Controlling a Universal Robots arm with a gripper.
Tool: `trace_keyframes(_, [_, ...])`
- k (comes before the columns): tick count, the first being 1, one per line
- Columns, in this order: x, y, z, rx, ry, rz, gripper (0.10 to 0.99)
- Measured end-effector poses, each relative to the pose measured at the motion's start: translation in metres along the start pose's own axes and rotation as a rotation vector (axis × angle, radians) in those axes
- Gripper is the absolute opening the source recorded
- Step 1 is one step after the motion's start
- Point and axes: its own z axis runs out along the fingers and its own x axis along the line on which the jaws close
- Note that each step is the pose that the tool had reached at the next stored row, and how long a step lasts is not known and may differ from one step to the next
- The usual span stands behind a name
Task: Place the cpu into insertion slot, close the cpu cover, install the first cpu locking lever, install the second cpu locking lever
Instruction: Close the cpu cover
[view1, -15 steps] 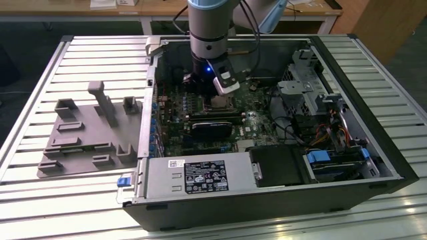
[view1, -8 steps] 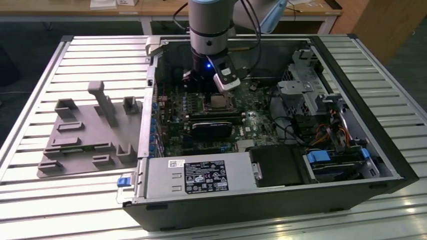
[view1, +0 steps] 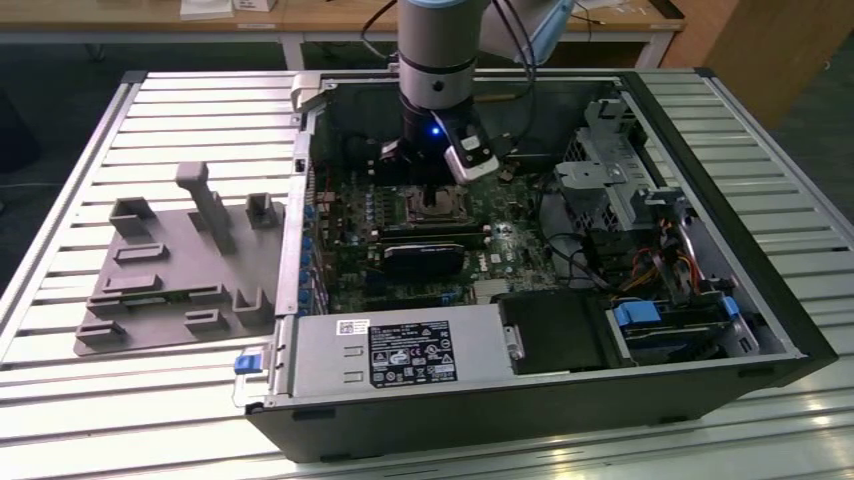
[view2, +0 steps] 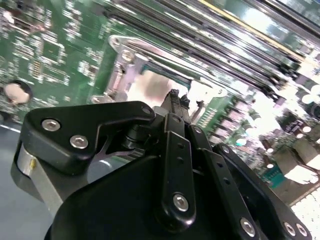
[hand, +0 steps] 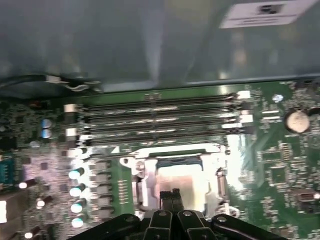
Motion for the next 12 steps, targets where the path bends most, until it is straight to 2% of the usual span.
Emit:
trace_keyframes(3, [-0.0068, 0.0007, 0.0001, 0.000, 0.0007, 0.000, 0.106])
trace_keyframes(7, [-0.0076, 0.0009, -0.0010, 0.000, 0.0008, -0.001, 0.106])
trace_keyframes(12, [-0.0079, 0.0016, -0.0114, 0.000, 0.0007, -0.001, 0.106])
